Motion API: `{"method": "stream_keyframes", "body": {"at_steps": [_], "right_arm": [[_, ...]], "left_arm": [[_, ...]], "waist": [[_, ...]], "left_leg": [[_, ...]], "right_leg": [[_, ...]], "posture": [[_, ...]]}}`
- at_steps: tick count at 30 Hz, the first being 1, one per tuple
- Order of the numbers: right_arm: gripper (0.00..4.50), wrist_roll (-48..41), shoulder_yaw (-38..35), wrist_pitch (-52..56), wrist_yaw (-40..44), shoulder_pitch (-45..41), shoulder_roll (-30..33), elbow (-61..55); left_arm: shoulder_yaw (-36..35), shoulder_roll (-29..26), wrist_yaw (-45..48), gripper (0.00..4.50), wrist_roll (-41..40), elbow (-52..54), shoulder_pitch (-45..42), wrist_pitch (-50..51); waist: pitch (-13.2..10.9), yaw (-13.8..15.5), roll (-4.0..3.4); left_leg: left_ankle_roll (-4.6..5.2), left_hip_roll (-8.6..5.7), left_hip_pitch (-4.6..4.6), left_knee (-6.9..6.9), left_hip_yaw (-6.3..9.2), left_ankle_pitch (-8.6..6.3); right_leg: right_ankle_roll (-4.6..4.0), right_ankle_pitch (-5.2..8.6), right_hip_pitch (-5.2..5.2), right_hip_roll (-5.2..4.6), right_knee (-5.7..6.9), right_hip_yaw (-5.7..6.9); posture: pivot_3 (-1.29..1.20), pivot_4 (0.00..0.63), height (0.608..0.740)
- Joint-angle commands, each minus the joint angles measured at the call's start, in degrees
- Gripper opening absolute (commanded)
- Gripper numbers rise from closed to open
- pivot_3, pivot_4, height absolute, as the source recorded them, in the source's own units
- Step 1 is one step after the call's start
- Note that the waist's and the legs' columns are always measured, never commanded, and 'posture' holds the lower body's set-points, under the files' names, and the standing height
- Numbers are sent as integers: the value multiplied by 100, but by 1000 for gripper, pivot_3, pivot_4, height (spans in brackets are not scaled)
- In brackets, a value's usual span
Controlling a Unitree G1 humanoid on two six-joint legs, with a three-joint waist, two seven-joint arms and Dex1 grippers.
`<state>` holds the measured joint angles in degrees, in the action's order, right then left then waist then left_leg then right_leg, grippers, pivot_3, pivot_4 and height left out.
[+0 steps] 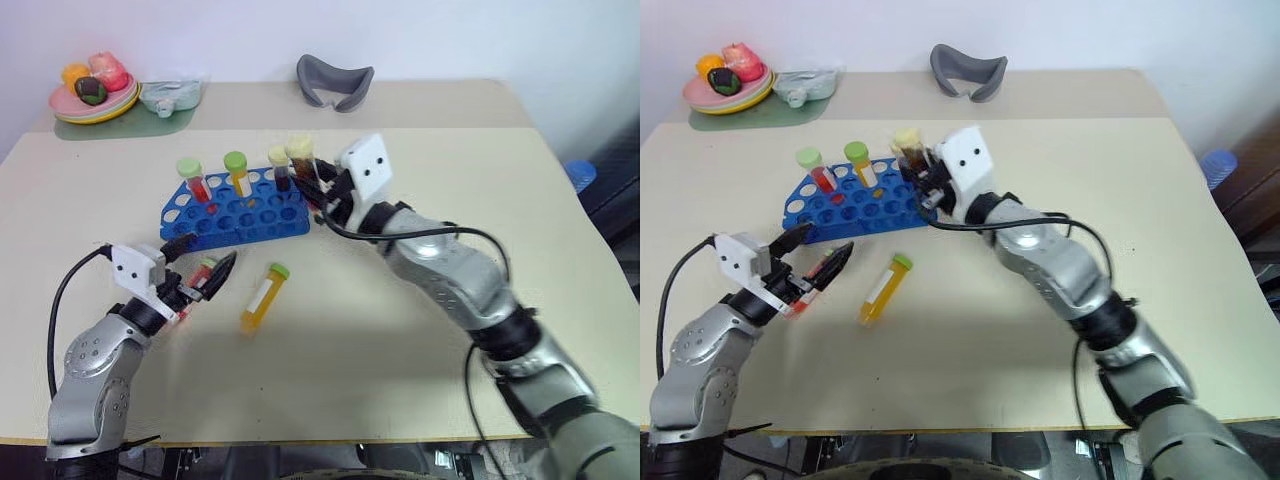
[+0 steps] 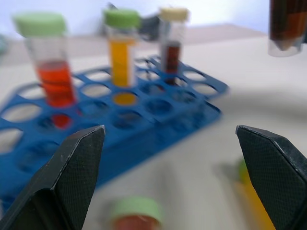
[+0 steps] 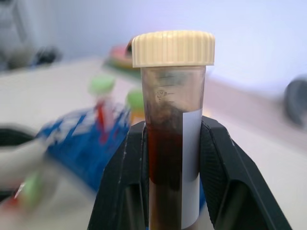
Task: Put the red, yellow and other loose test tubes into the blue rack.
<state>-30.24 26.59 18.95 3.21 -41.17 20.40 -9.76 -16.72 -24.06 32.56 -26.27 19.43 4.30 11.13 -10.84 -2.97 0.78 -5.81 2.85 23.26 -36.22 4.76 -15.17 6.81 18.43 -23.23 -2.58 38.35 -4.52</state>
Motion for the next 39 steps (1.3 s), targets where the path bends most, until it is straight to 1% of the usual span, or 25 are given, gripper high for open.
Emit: {"method": "stream_keyframes", "body": {"at_steps": [1,2,6,13,21,33,39], "right_arm": [[789,939,-80,-1106,183,-40,-780,805],[789,1153,-86,-1322,232,-38,-949,1047],[789,1527,-290,-1936,556,-31,-1611,1979],[789,2041,-633,-2573,803,-88,-2186,2960],[789,2417,-1042,-3120,905,-125,-2497,3828],[789,2581,-1232,-3354,1292,-22,-2853,4120],[789,2669,-1390,-3416,1217,-123,-2908,4339]], "left_arm": [[-94,98,-122,4500,134,-92,-109,-407],[-86,107,-124,4500,145,-115,-120,-449],[-28,176,-198,4500,194,-96,-115,-590],[29,270,-323,4500,96,153,-55,-527],[165,272,-181,4500,-129,500,160,-367],[191,222,-190,4500,-227,602,246,-227],[206,213,-196,4500,-252,649,249,-156]], "waist": [[0,1,0],[1,3,2],[1,22,1],[1,2,0],[1,-104,0],[1,-116,-1],[1,-114,-1]], "left_leg": [[-1,0,0,1,0,0],[-2,0,2,0,-1,1],[-10,-2,2,1,-1,5],[-12,-1,-1,1,-1,7],[-17,-1,-5,1,0,9],[-21,-1,-23,0,-3,12],[-21,-1,-24,0,-3,12]], "right_leg": [[0,0,0,-1,-1,0],[0,0,0,-2,-1,0],[0,0,1,-5,-2,1],[1,0,1,-4,4,1],[1,0,1,-5,15,0],[0,0,3,-2,41,-7],[-1,0,3,-2,42,-7]], "posture": [[0,150,740],[0,150,740],[0,150,740],[0,150,740],[0,150,740],[0,150,740],[0,150,740]]}}
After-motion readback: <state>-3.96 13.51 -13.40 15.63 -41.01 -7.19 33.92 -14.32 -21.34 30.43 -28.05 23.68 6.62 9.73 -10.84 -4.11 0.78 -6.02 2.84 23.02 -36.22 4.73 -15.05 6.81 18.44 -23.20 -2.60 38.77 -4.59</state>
